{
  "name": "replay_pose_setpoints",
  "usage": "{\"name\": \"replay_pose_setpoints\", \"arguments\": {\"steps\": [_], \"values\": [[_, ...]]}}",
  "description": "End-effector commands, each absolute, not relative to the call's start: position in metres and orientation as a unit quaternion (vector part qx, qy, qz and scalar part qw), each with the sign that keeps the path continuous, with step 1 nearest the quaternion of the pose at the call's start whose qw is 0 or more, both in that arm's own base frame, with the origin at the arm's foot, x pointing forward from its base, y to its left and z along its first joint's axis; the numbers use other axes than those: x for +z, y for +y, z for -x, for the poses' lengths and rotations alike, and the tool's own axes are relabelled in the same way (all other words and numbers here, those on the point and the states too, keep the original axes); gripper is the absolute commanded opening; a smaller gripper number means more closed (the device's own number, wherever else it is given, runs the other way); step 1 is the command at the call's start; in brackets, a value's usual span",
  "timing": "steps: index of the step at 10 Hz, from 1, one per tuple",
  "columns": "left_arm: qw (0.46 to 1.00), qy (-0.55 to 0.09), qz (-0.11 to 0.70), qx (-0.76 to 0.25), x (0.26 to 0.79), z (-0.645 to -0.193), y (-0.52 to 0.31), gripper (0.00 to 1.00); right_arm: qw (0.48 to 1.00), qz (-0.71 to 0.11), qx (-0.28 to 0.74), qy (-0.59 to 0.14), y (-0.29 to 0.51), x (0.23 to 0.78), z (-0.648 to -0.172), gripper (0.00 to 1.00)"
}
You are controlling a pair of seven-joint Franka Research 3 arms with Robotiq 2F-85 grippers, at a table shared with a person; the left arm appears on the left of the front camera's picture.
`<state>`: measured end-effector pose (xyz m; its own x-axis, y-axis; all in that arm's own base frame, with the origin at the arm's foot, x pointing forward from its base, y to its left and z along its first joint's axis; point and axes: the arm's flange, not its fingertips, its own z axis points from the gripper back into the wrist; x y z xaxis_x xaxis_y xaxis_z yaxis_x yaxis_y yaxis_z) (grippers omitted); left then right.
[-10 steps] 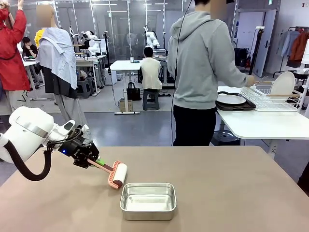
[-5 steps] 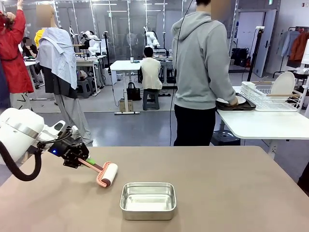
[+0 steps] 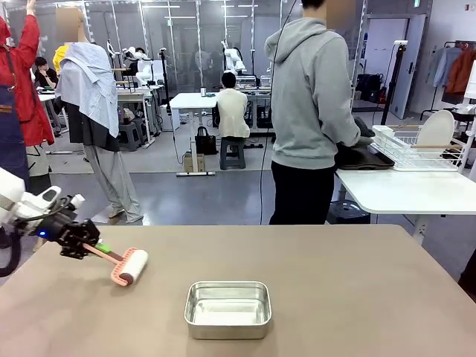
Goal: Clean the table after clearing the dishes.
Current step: When the right (or left) Handle tray is removed, use the right hand (or left hand) to clean the right (or left) side of the table with the Lint Roller.
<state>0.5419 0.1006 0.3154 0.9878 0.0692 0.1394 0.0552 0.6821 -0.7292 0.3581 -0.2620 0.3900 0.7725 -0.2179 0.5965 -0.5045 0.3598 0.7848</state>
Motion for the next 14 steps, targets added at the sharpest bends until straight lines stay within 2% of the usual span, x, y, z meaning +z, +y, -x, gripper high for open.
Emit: {"name": "replay_pose_setpoints", "arguments": {"steps": [1, 2, 4, 7, 9, 12, 14], "values": [[0.949, -0.059, 0.310, -0.018, 0.298, -0.528, 0.142, 0.22, 0.760, -0.553, 0.093, -0.329, -0.258, 0.392, -0.356, 1.00], [0.961, -0.065, 0.267, -0.013, 0.309, -0.522, 0.159, 0.22, 0.760, -0.553, 0.093, -0.329, -0.258, 0.392, -0.356, 1.00], [0.967, -0.061, 0.246, -0.003, 0.329, -0.510, 0.175, 0.22, 0.760, -0.553, 0.093, -0.329, -0.258, 0.392, -0.356, 1.00], [0.983, -0.083, 0.165, 0.010, 0.357, -0.503, 0.201, 0.22, 0.760, -0.553, 0.093, -0.329, -0.258, 0.392, -0.356, 1.00], [0.980, -0.119, 0.159, -0.005, 0.400, -0.492, 0.208, 0.22, 0.760, -0.553, 0.093, -0.329, -0.258, 0.392, -0.356, 1.00], [0.966, -0.168, 0.193, -0.030, 0.474, -0.465, 0.207, 0.22, 0.760, -0.553, 0.093, -0.329, -0.258, 0.392, -0.356, 1.00], [0.965, -0.174, 0.193, -0.036, 0.489, -0.461, 0.207, 0.22, 0.760, -0.553, 0.093, -0.329, -0.258, 0.392, -0.356, 1.00]]}}
